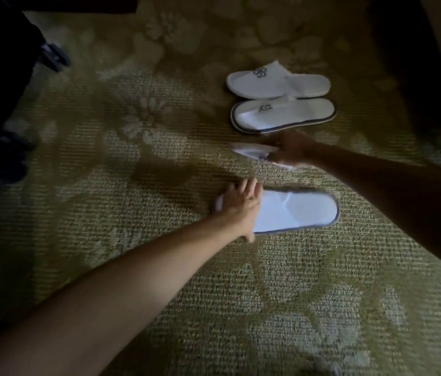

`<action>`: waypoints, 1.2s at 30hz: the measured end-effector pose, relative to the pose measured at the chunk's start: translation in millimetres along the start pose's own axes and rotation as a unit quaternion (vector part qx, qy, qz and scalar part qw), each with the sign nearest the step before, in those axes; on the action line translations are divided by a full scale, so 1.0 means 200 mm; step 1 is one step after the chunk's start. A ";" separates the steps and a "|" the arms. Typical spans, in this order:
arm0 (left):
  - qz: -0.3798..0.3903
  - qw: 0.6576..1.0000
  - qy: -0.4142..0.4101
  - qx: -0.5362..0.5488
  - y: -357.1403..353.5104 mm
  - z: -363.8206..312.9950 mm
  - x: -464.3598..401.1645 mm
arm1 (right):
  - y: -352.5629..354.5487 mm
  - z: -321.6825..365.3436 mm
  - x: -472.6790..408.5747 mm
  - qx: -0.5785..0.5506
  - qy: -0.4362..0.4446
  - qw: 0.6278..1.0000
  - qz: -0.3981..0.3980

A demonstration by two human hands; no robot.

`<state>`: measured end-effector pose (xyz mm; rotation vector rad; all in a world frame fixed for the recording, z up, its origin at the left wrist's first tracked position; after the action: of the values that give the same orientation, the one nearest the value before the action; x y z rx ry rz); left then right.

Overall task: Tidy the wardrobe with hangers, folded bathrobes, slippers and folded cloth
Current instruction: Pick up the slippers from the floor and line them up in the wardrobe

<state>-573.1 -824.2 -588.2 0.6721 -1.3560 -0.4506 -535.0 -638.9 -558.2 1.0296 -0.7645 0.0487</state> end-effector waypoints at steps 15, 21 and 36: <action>-0.225 0.972 -0.050 0.045 -0.26 0.69 0.19 | -0.54 0.02 0.24 -0.337 -0.142 0.918 -0.150; -0.211 0.821 0.146 0.510 -0.39 0.69 0.10 | -0.57 0.04 0.27 -0.245 -0.191 0.940 -0.144; -0.176 0.773 0.160 0.588 -0.16 0.55 0.04 | -0.45 -0.18 0.33 -0.295 -0.209 0.918 -0.164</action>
<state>-677.3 -873.6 -595.3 1.9659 -1.0602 0.3158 -432.0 -679.7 -598.0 0.5723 -0.9043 -0.6777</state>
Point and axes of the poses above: each hand's wrist, its own x-axis away from the middle knuckle, its own y-axis out of the back of the hand, z = x × y, the point moved 1 cm from there along -x, towards the middle knuckle, and after that the axes turned 14 degrees about z, right-handed, at the moved point
